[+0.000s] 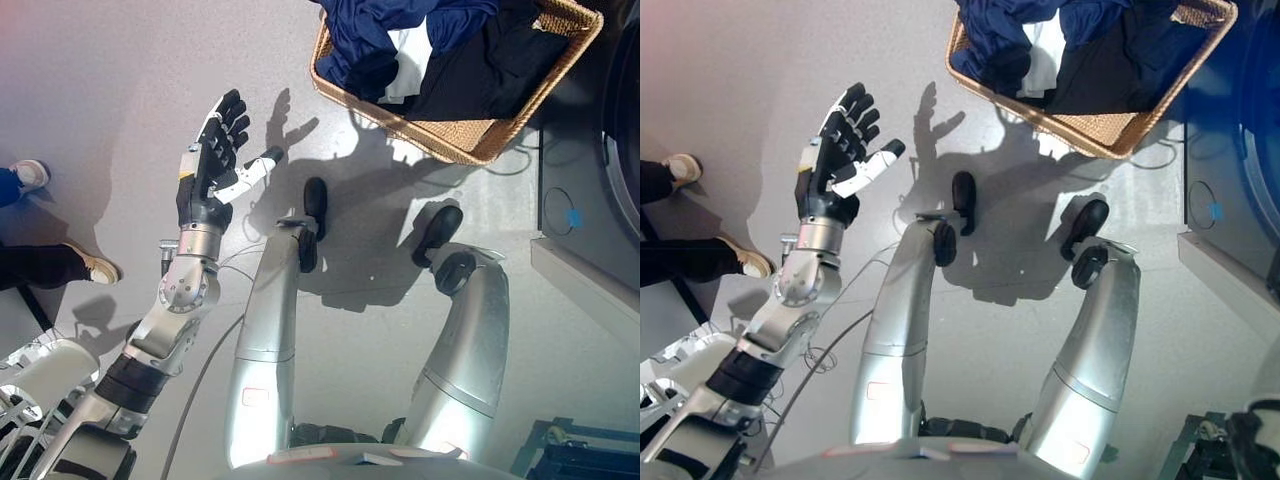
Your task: Put the clothes in the basket into the washing machine.
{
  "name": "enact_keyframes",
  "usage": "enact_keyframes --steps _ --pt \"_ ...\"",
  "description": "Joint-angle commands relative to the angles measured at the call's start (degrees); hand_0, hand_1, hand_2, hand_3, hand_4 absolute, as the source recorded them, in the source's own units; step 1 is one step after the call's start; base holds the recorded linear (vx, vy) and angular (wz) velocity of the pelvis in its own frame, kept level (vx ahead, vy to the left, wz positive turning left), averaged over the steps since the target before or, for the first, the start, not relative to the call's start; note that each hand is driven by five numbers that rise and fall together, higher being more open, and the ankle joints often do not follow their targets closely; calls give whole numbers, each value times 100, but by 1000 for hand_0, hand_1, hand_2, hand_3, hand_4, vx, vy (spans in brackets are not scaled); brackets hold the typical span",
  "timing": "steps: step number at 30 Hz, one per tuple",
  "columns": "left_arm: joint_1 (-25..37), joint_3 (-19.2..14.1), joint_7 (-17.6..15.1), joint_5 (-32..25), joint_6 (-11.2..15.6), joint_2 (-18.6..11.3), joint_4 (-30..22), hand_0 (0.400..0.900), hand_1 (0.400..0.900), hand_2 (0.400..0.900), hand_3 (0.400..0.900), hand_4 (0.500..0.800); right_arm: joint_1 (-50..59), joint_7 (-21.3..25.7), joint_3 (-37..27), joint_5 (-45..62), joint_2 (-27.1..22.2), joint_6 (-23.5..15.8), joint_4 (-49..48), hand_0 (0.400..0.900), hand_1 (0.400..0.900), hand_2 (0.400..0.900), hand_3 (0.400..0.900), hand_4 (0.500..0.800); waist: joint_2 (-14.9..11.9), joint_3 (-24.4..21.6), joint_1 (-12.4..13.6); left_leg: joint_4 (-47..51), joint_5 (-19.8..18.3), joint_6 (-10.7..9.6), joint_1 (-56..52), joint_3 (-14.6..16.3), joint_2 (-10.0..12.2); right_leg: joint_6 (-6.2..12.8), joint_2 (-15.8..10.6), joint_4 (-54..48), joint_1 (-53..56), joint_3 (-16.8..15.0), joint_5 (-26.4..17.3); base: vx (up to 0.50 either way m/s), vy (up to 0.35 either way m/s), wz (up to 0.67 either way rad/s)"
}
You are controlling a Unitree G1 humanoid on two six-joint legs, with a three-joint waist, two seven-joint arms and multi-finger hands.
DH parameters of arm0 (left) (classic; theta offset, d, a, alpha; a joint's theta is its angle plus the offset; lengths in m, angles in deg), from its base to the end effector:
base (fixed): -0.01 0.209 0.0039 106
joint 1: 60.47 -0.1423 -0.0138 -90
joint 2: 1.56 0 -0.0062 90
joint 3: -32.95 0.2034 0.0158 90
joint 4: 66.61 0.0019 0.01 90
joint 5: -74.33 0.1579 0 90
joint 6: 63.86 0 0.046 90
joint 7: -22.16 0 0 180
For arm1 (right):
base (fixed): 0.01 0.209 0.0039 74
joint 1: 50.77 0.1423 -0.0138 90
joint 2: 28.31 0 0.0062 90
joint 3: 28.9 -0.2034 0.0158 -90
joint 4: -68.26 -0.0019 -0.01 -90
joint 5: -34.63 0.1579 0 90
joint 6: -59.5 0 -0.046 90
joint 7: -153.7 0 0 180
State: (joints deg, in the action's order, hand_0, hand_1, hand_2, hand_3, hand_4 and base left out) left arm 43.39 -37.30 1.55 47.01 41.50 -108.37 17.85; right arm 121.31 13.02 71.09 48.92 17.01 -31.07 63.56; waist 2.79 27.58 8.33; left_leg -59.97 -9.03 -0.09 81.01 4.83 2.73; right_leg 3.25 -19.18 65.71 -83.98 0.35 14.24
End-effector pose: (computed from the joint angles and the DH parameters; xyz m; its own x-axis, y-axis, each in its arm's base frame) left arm 0.2542 0.1739 0.1019 0.9153 -0.0588 0.3984 0.0617 0.9981 0.0055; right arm 0.3048 -0.4201 0.3101 0.1222 -0.9523 0.2797 0.9923 0.1112 -0.0549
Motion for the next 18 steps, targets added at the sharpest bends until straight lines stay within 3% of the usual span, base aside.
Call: enact_keyframes --steps 1,2,10,18 --pt "-375 -74 -4 -25 571 193 -452 900 900 900 900 800 -606 467 688 -290 -496 -163 -268 900 900 900 900 800 377 -872 -165 -231 -511 -310 95 -646 28 234 248 178 -275 115 51 41 -41 5" --pt "-377 -92 47 -57 581 182 -447 900 900 900 900 800 -652 269 711 -301 -468 -176 -265 900 900 900 900 800 365 -883 -170 -248 -511 -321 98 -660 18 232 254 196 -285 109 47 30 -32 0" --pt "-355 -173 -42 -88 629 213 -372 900 900 900 900 800 -816 398 282 239 -46 -556 -445 900 900 900 900 800 319 -970 -224 -328 -518 -325 101 -698 46 245 268 196 -216 170 2 4 -4 -1" --pt "-366 -470 -291 -13 623 474 -171 900 900 900 900 800 -1952 966 -510 127 1010 -1179 -2441 900 900 900 900 800 186 -895 -499 -255 -490 -284 -98 -708 121 261 403 -42 161 238 -135 -34 40 -12"
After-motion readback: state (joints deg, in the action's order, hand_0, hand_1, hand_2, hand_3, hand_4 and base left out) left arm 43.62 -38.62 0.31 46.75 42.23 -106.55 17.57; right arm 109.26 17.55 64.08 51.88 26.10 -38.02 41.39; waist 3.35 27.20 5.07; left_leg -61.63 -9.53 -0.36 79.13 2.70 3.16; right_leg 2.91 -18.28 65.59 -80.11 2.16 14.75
